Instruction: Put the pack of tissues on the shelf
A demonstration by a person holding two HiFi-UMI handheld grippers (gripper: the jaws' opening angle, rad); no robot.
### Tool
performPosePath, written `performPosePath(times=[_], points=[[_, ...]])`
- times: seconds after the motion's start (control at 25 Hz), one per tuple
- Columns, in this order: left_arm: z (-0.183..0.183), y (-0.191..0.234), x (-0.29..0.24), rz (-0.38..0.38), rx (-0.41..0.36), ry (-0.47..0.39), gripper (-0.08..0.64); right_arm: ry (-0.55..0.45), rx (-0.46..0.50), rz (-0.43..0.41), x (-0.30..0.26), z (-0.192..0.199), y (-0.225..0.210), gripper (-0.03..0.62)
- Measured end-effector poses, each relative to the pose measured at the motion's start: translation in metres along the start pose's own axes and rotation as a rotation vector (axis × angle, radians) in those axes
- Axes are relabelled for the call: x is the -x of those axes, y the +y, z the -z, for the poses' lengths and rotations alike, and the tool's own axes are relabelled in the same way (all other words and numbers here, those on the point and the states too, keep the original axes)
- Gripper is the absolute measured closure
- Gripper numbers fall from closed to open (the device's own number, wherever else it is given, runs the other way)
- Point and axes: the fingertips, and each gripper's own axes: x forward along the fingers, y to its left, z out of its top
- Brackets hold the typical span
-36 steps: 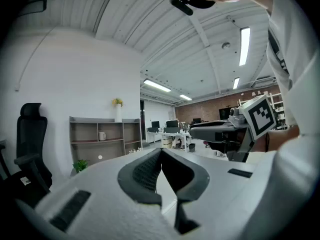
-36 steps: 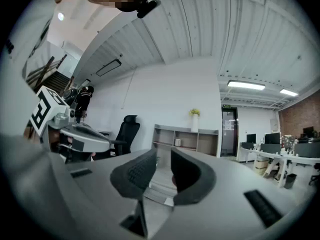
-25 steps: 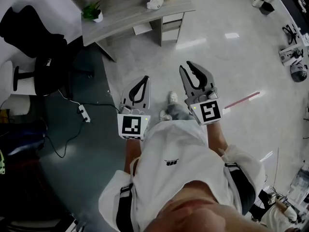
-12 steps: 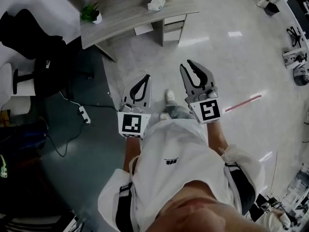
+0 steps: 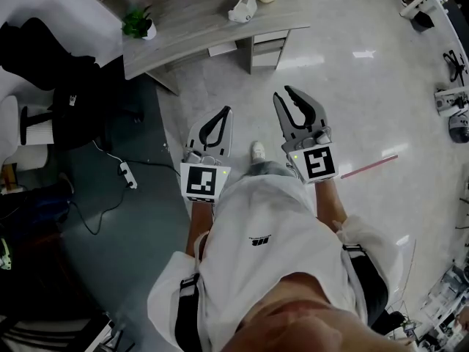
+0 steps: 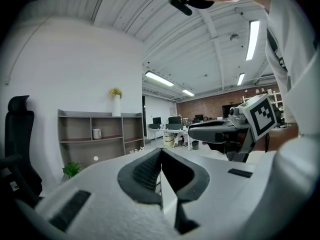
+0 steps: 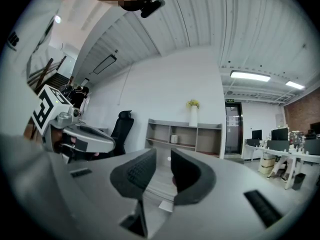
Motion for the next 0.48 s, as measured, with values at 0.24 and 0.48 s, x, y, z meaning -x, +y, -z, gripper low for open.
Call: performPosePath(times=[0.24, 0.48], points=[[-0.011, 0.014, -0.036, -0.038, -0.031, -0.012, 0.531, -0.008, -0.002, -0.03, -0.026, 0.0, -0.029, 0.502], [-0.015, 0.03, -0.062, -0.078, -0.038, -0.027, 0.531, -0.01, -0.008, -0.052, -0.046, 0.005, -0.048, 0.502]])
